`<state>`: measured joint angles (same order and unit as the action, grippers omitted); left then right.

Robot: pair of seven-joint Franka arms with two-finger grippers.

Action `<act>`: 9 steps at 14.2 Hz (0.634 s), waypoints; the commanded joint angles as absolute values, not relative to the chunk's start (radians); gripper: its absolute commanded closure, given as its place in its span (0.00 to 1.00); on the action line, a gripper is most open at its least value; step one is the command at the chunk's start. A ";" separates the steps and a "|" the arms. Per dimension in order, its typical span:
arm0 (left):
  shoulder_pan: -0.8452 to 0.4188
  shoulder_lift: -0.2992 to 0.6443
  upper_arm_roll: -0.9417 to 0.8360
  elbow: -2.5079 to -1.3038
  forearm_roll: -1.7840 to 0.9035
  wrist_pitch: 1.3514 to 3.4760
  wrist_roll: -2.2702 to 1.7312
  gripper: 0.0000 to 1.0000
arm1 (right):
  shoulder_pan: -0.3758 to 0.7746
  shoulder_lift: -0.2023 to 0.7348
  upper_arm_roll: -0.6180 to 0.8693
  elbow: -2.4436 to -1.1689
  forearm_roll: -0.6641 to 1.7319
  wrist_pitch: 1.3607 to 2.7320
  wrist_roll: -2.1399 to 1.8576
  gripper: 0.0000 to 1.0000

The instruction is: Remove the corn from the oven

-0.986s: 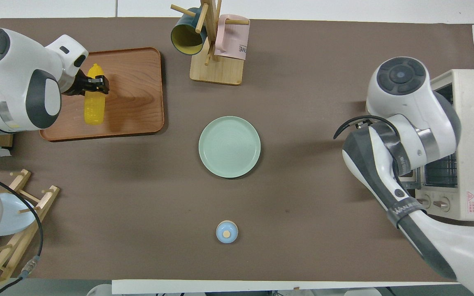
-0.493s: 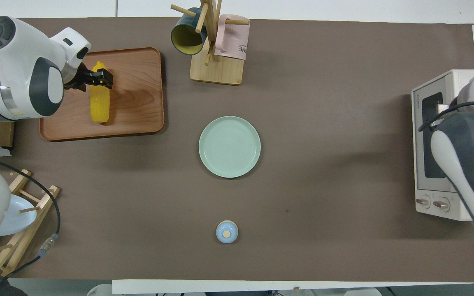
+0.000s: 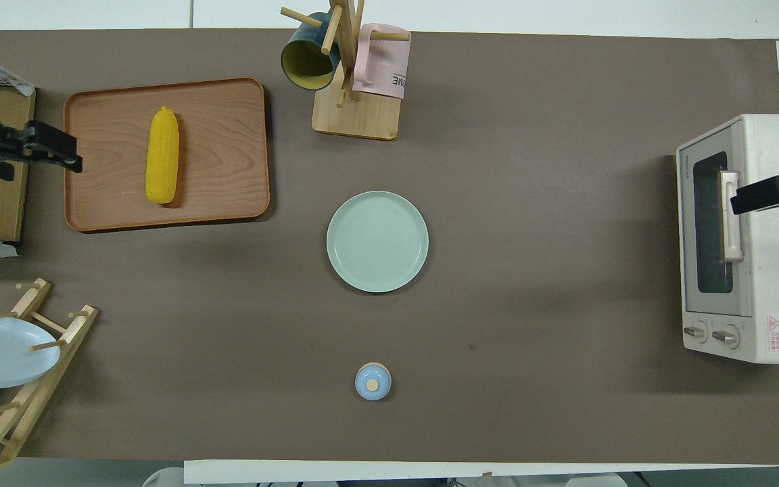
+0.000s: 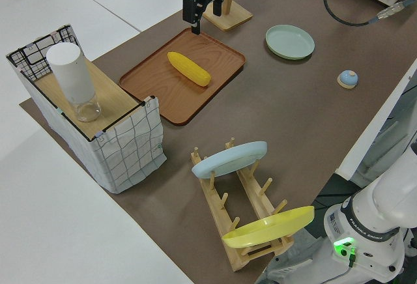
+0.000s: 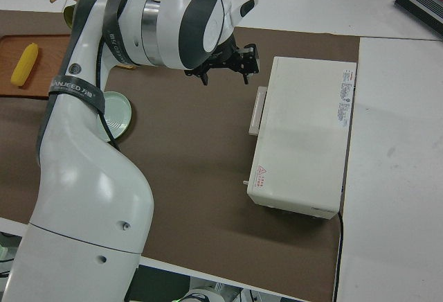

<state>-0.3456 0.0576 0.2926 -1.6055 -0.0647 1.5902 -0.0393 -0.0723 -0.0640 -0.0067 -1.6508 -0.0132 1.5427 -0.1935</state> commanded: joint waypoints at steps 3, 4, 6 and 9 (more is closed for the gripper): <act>-0.359 0.014 0.290 -1.635 -0.009 1.572 -0.006 0.00 | -0.084 -0.008 -0.002 -1.557 0.009 1.448 -0.161 0.00; -0.359 0.014 0.291 -1.634 -0.009 1.569 0.001 0.00 | -0.083 -0.012 -0.002 -1.557 0.005 1.450 -0.160 0.00; -0.359 0.014 0.291 -1.634 -0.009 1.566 0.002 0.00 | -0.045 -0.046 -0.006 -1.572 -0.003 1.454 -0.153 0.00; -0.359 0.014 0.291 -1.632 -0.009 1.565 0.002 0.00 | -0.002 -0.052 -0.009 -1.571 -0.041 1.448 -0.134 0.00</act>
<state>-0.3488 0.0210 0.2865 -1.6273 -0.0275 1.5694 -0.0123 -0.0266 -0.0418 -0.0071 -1.5768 -0.0164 1.4686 -0.1635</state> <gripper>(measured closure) 0.000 0.000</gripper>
